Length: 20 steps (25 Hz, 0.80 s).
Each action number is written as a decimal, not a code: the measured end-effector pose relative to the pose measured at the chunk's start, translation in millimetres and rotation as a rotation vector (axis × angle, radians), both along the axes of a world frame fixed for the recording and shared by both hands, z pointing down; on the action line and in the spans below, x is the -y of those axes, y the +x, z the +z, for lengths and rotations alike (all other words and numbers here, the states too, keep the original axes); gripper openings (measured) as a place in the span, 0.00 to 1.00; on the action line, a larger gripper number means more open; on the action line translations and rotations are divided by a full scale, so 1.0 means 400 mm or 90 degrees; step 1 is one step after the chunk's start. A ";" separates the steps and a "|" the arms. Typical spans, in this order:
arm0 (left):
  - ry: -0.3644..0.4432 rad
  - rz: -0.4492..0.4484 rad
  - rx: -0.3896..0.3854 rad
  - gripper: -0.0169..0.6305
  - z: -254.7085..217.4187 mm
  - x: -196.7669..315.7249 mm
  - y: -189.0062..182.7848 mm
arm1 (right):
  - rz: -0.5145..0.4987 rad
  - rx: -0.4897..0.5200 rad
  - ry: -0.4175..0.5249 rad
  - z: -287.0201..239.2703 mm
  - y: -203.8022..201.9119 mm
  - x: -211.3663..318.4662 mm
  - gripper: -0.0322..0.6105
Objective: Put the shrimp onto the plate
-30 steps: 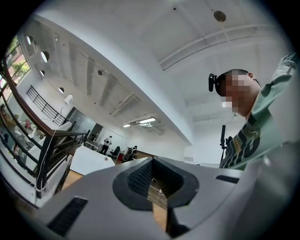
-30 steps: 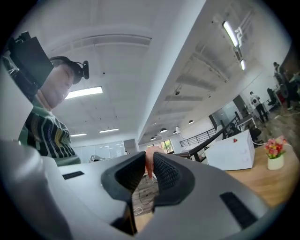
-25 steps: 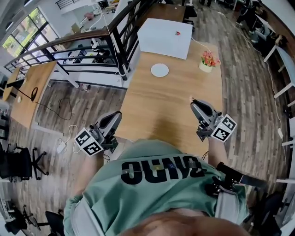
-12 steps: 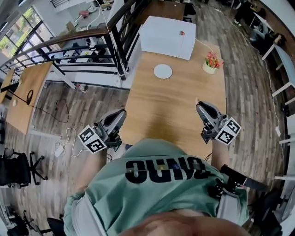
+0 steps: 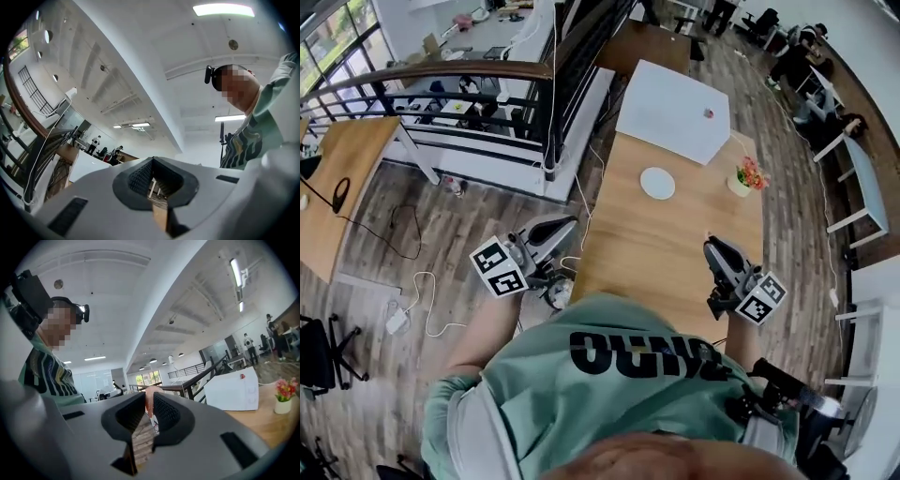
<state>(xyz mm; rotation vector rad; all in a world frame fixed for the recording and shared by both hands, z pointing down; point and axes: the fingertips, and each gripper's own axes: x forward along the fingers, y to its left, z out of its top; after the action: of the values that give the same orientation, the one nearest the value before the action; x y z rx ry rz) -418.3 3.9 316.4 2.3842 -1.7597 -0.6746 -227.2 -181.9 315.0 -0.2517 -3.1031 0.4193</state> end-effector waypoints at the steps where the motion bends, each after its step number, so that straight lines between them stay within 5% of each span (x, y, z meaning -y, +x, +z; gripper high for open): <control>1: -0.002 0.005 -0.001 0.03 0.008 0.003 -0.013 | -0.009 -0.012 0.010 0.000 -0.025 -0.011 0.14; 5: -0.013 0.006 -0.011 0.03 0.054 0.051 -0.020 | -0.046 -0.038 0.019 0.019 -0.073 0.012 0.14; 13: -0.054 -0.059 -0.005 0.03 0.092 0.190 0.117 | -0.074 -0.040 -0.026 0.133 0.057 0.222 0.14; 20: -0.131 0.023 0.023 0.03 0.147 0.358 0.187 | 0.088 -0.087 -0.058 0.307 0.243 0.515 0.14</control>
<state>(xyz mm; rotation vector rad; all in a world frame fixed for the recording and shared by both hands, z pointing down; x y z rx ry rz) -343.5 -139.3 375.4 2.2971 -1.7029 -0.4241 -129.9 -387.7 437.8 -0.0069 -2.9811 0.5555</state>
